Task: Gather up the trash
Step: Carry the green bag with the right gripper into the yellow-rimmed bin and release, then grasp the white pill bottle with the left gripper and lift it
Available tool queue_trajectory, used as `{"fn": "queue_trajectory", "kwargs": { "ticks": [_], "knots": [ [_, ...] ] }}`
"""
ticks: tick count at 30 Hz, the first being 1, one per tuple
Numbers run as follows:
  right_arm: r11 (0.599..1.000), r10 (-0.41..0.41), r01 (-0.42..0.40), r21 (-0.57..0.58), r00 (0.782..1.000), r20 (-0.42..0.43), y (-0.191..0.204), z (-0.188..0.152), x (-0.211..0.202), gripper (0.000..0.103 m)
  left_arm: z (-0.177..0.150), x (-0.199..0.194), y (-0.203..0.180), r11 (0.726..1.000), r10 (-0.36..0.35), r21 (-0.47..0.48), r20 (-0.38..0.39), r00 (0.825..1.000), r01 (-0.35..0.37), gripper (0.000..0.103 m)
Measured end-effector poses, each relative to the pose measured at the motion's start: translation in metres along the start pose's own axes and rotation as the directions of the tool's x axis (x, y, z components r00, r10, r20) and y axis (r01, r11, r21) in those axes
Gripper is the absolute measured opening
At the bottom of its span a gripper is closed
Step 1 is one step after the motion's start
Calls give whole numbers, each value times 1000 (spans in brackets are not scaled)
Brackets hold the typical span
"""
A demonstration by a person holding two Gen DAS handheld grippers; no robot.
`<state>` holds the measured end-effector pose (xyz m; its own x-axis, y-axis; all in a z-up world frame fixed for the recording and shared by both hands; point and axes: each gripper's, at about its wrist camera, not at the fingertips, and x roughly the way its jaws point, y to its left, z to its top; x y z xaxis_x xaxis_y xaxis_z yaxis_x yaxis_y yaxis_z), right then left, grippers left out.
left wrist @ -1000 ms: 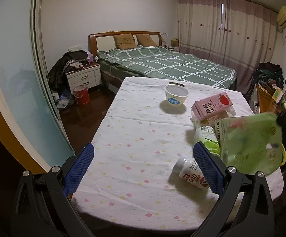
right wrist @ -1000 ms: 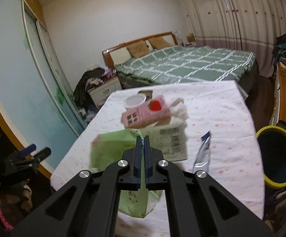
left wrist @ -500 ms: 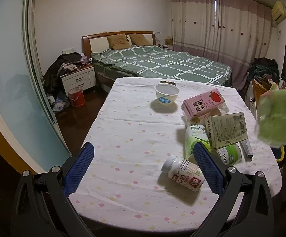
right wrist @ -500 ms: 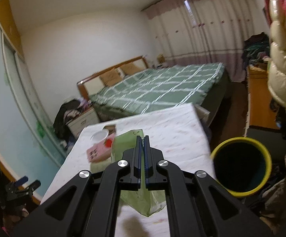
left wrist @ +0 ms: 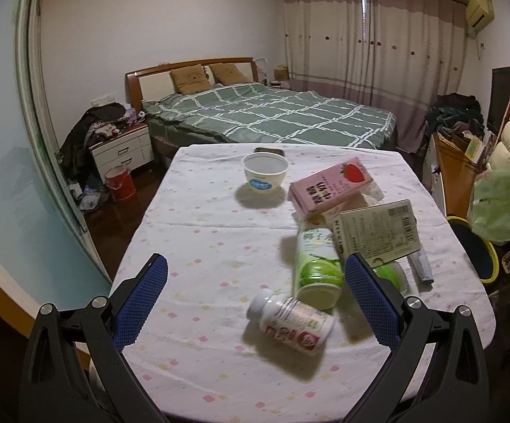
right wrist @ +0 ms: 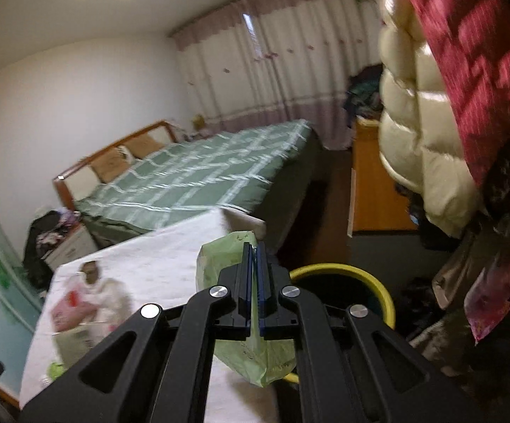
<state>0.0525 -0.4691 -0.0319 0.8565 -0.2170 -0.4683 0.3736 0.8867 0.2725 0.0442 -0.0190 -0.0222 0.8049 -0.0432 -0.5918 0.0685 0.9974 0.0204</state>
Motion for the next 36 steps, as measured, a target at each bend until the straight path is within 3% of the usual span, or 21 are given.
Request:
{"fn": "queue_trajectory", "kwargs": {
  "ticks": [7,14,19,23,27,36],
  "knots": [
    [993,-106,111,33,987,-117,-41,-16,70,2,4,12,-15,1000,-22,11,-22,1000,22,99],
    [980,-177,192,44,956,-233,-67,-41,130,5,4,24,-22,999,-28,14,-46,999,29,99],
    [975,-197,216,44,944,-265,-75,-48,145,12,4,32,-25,999,-35,16,-63,997,36,99],
    [976,-187,210,65,950,-251,-75,-45,143,22,3,39,-27,999,-43,15,-76,996,45,99],
    [982,-151,172,83,965,-216,-59,-41,134,29,0,44,-30,998,-59,19,-87,994,61,99],
    [999,-27,30,30,996,-88,42,-36,116,48,-21,56,-34,986,-131,87,-123,984,142,99]
  ]
}}
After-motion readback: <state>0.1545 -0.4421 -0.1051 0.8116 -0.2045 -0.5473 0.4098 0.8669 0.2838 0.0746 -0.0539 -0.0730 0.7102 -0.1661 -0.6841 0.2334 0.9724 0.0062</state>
